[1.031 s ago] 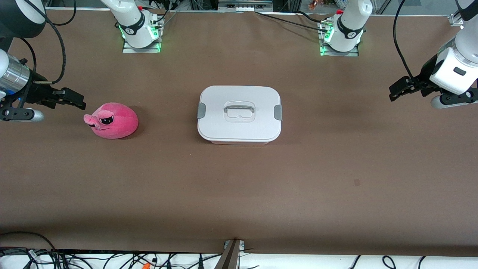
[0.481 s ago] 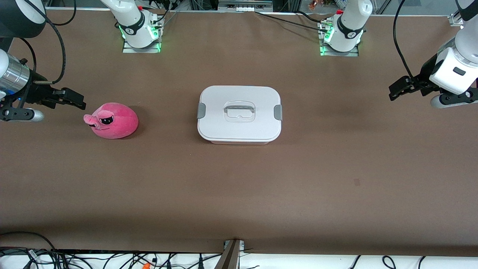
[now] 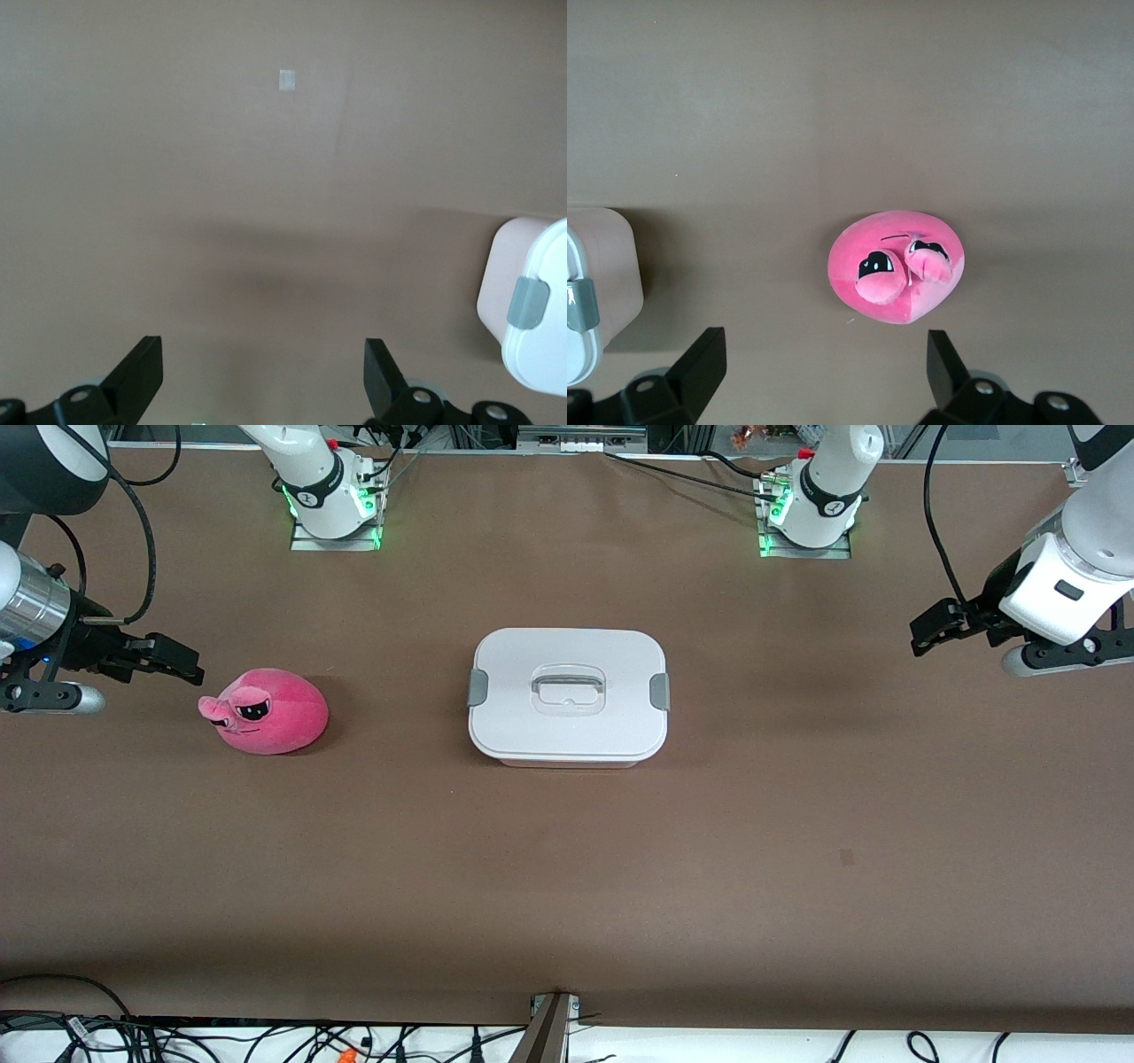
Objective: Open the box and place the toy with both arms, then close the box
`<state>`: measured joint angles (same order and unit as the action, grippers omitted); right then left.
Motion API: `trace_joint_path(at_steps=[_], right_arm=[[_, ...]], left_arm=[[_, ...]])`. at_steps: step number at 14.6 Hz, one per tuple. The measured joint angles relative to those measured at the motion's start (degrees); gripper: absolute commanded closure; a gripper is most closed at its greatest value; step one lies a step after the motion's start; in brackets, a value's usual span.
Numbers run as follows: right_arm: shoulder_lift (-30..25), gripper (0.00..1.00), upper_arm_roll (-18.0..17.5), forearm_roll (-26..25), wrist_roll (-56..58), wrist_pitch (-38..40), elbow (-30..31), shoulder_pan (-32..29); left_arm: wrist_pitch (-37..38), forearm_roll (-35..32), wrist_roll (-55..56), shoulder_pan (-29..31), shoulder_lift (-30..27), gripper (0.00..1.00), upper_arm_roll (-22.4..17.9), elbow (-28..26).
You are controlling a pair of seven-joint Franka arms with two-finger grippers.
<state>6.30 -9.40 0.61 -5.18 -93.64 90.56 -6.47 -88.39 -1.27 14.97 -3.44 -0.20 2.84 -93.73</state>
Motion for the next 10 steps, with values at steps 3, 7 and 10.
trace_joint_path(at_steps=[3, 7, 10], right_arm=[[0.0, 0.0, 0.0, 0.0, 0.0, 0.0, 0.0, 0.0], [0.0, 0.0, 0.0, 0.0, 0.0, 0.0, 0.0, 0.0], [0.0, 0.0, 0.01, 0.0, 0.0, 0.0, 0.0, -0.01]], left_arm=[[0.47, 0.03, -0.34, -0.01, 0.01, 0.0, 0.53, 0.43], [0.69, 0.1, -0.38, -0.17, 0.0, 0.0, 5.53, 1.48], [1.07, 0.74, -0.38, -0.43, 0.07, 0.0, 10.92, 1.5]])
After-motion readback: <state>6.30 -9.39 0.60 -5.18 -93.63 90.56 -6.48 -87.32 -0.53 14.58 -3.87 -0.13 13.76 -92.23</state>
